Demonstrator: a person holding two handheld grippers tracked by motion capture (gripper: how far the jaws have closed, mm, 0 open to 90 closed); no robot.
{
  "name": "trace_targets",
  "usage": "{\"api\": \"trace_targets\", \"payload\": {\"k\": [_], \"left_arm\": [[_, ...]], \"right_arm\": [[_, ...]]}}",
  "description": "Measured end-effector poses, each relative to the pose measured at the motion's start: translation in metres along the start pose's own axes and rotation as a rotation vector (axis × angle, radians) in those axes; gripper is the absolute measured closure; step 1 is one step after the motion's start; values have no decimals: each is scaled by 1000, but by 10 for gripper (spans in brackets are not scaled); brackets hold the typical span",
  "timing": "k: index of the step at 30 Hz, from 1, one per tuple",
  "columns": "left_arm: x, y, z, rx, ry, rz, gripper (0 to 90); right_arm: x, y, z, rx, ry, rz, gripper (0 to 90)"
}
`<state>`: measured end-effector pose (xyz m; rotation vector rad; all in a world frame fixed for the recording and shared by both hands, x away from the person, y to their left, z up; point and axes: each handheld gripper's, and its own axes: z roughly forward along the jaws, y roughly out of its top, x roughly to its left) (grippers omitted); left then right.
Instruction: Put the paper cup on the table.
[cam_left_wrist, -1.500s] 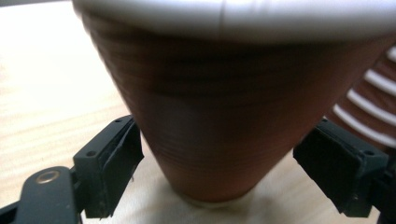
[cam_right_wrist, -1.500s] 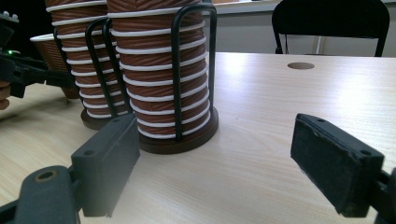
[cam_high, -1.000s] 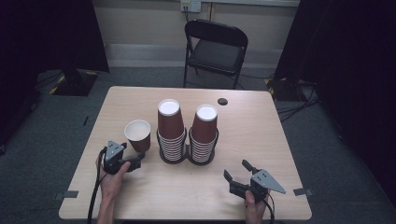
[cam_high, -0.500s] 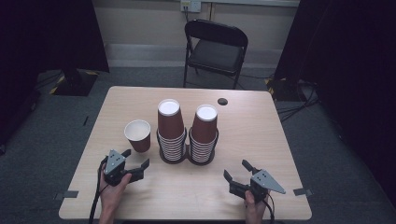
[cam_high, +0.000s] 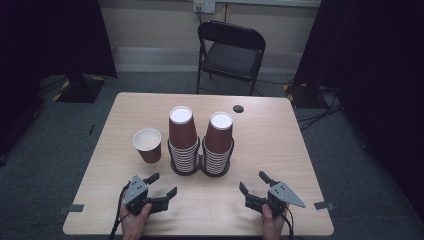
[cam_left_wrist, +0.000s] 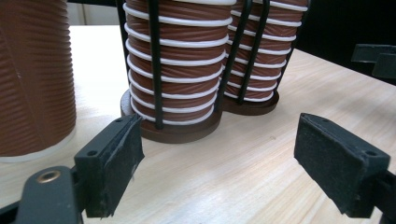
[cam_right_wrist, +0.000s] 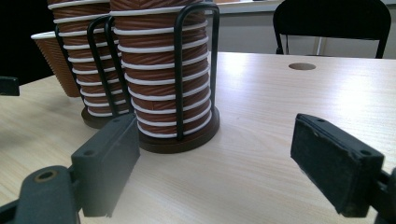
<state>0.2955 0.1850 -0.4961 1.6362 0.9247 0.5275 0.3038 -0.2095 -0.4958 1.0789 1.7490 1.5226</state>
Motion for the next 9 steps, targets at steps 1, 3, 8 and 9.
{"api": "trace_targets", "payload": {"k": [1,3,8,9], "left_arm": [[-3,0,0,-9,12,8,153],[-6,0,2,-20,12,20,154],[-8,-1,1,-62,42,36,154],[-9,-2,1,-68,55,42,154]], "right_arm": [[0,0,0,1,0,-1,147],[0,0,0,7,0,-1,147],[-1,1,3,31,-16,16,156],[-1,2,5,52,-24,25,163]]}}
